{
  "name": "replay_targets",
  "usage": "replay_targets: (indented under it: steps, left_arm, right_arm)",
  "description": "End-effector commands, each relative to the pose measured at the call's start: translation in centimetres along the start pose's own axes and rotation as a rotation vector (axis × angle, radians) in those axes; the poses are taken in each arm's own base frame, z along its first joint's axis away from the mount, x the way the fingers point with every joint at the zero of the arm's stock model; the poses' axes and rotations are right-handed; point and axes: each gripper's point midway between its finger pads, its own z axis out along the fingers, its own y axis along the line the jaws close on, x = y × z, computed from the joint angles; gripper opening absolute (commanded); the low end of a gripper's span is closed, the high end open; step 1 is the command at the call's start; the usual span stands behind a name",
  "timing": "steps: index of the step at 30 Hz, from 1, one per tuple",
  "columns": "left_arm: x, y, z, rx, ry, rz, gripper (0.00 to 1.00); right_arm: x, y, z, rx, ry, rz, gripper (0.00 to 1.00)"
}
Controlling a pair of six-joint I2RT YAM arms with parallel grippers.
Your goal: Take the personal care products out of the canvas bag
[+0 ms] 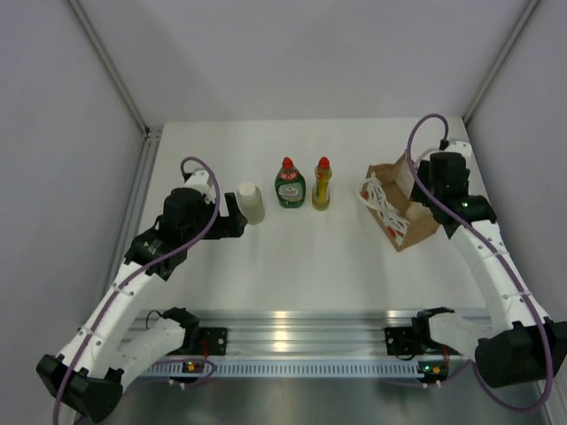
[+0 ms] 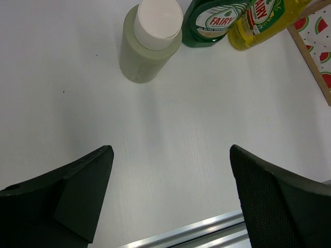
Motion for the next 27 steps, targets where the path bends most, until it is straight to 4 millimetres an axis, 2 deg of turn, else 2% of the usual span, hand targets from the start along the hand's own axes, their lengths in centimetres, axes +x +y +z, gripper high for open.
replay_targets:
  steps: [1, 6, 9, 18, 20, 27]
  left_arm:
    - [-0.6, -1.0, 0.3, 0.046, -0.023, 0.02, 0.98]
    - [-0.4, -1.3, 0.3, 0.054, -0.015, 0.027, 0.98]
    - [-0.4, -1.3, 0.2, 0.053, -0.017, 0.031, 0.98]
    - [-0.3, -1.2, 0.3, 0.049, -0.014, 0.036, 0.98]
    - [-0.3, -1.3, 0.4, 0.05, -0.012, 0.036, 0.98]
    - [-0.2, -1.3, 0.4, 0.053, -0.007, 0.04, 0.98]
  right_arm:
    - [0.4, -1.5, -0.3, 0.046, 0.0, 0.056, 0.58]
    - [1.0, -1.9, 1.4, 0.07, 0.004, 0.096, 0.51]
    - [0.7, -2.1, 2.0, 0.08, -0.024, 0.136, 0.49]
    - [0.6, -1.7, 3.9, 0.082, -0.062, 0.166, 0.46]
    - [0.1, -1.6, 4.2, 0.081, -0.086, 0.163, 0.46]
    - [0.7, -0.9, 5.5, 0.047, -0.104, 0.126, 0.46]
